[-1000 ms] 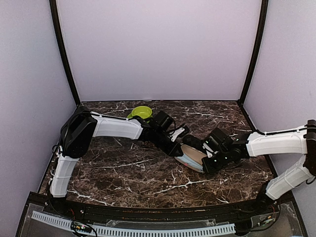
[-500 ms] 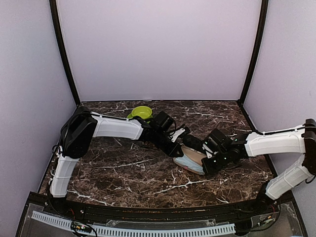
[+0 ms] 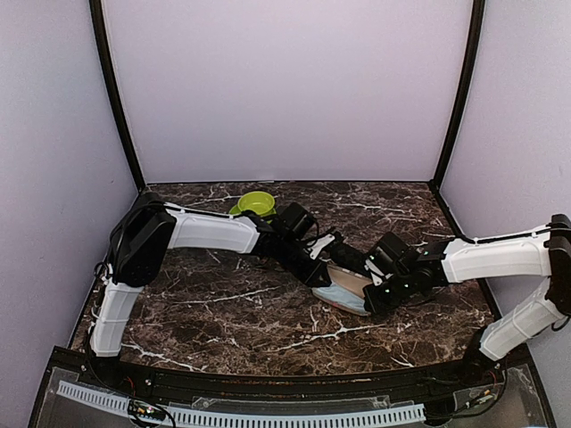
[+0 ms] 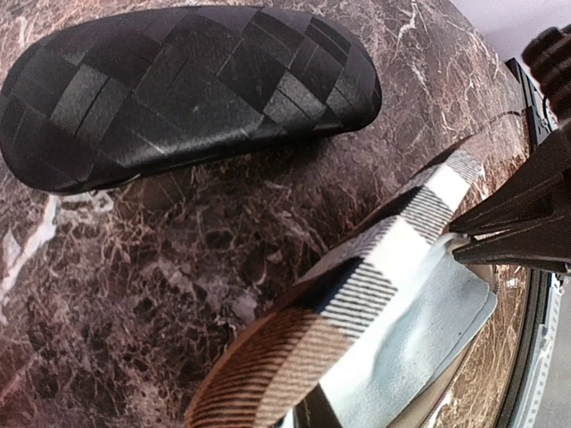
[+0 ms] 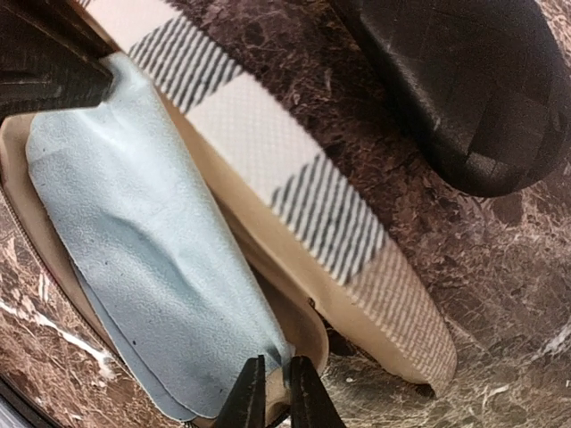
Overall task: Organize the sunglasses
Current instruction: Place the folded cleaning cloth in the sunglasses case.
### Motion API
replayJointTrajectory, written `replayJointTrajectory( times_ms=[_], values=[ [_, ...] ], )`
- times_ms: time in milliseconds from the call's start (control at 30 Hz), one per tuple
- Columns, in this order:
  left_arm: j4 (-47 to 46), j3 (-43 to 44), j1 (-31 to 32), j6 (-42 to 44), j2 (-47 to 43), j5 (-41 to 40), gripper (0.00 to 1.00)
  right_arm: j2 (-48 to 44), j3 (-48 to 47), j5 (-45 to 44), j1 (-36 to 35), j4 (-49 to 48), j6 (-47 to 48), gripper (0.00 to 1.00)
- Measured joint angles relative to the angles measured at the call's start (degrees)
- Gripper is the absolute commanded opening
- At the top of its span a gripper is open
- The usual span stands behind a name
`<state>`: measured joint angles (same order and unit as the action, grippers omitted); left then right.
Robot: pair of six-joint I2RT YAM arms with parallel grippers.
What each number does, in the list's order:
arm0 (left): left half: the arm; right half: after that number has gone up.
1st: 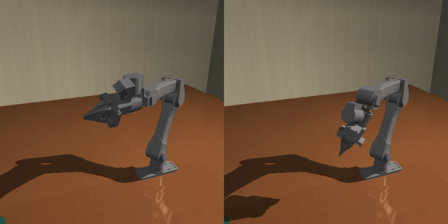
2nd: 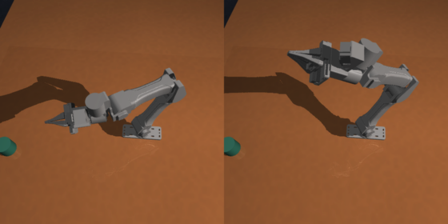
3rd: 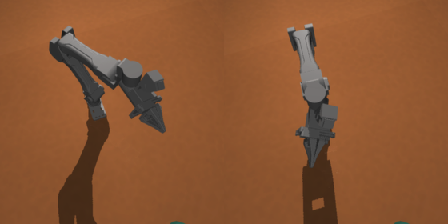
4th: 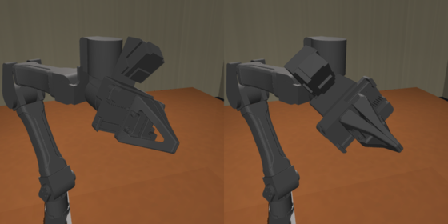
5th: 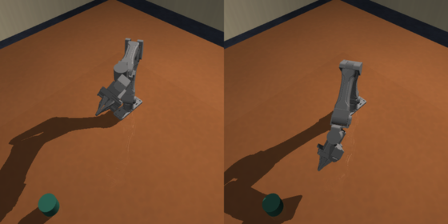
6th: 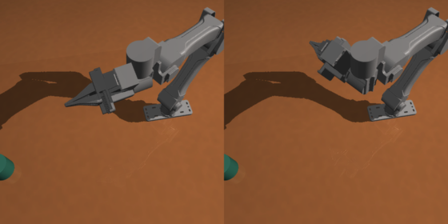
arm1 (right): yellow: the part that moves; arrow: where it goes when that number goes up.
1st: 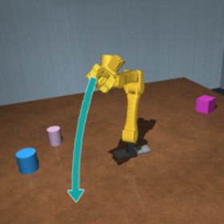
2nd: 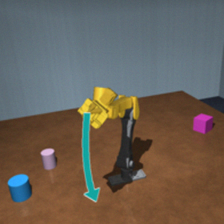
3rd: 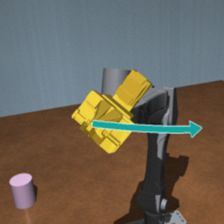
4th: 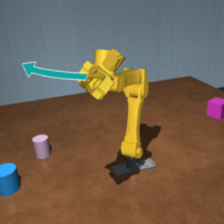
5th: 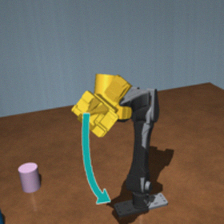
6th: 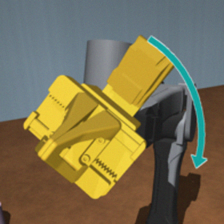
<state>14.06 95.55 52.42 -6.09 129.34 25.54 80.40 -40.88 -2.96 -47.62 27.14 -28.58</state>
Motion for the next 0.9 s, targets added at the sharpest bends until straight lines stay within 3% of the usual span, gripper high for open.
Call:
replayJointTrajectory(
  times_ms=[500, 900],
  values=[
    [0.42, -2.25, 1.46, -0.15, -1.38, -4.61, 0.24, -0.76, -0.48, 0.13, 0.0, 0.11, 0.24, 0.21],
    [-0.96, -8.61, 3.37, -0.37, -6.21, -9.33, 0.25, -1.38, -0.48, -2.1, -1.92, 0.55, -0.87, 0.25]
  ],
)
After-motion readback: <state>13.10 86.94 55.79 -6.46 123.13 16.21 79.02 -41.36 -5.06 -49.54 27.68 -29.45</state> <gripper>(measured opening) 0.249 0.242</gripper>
